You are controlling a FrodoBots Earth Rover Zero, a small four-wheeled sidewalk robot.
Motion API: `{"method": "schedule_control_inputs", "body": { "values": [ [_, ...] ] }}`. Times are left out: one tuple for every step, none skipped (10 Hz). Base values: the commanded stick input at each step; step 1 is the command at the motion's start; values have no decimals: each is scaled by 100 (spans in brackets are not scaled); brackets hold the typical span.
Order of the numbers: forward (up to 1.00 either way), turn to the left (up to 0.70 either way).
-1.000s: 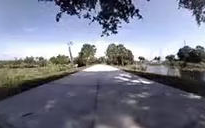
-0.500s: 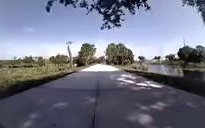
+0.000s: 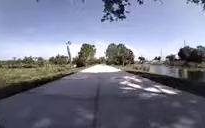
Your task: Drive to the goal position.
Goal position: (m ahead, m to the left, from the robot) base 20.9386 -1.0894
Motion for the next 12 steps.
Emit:
{"method": "schedule_control_inputs", "body": {
  "values": [
    [85,0],
    [85,0],
    [85,0],
    [85,0],
    [85,0],
    [85,0],
    [85,0],
    [85,0],
    [85,0],
    [85,0],
    [85,0],
    [85,0]
  ]
}}
